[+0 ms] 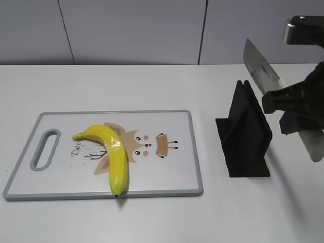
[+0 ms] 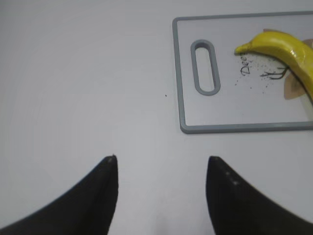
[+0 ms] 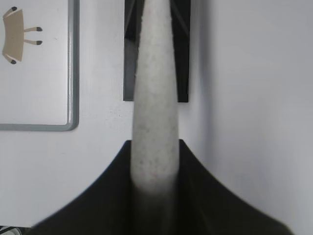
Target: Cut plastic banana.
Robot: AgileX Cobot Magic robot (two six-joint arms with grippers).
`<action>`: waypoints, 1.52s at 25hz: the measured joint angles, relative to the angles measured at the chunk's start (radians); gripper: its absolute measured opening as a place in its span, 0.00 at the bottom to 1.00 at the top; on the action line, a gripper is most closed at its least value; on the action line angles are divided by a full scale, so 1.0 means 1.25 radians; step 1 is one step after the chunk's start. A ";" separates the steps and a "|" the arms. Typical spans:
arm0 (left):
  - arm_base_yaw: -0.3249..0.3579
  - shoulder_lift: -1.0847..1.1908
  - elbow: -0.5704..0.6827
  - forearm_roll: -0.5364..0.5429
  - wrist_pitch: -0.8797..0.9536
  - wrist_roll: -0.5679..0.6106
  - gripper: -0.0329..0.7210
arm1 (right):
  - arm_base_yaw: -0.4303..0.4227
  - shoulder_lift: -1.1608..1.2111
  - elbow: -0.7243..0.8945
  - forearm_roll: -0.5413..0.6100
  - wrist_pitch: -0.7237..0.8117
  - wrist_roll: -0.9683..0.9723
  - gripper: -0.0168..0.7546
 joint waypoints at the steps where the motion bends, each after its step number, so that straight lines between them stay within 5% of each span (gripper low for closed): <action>1: 0.000 -0.025 0.000 0.000 0.001 0.000 0.77 | 0.000 0.000 0.005 -0.001 -0.012 0.001 0.26; 8: 0.000 -0.171 0.002 -0.002 0.004 0.000 0.76 | 0.000 0.005 0.014 -0.007 -0.065 0.003 0.26; 38: -0.049 -0.176 0.002 -0.002 0.005 0.000 0.76 | 0.000 0.119 0.016 -0.083 -0.099 0.068 0.26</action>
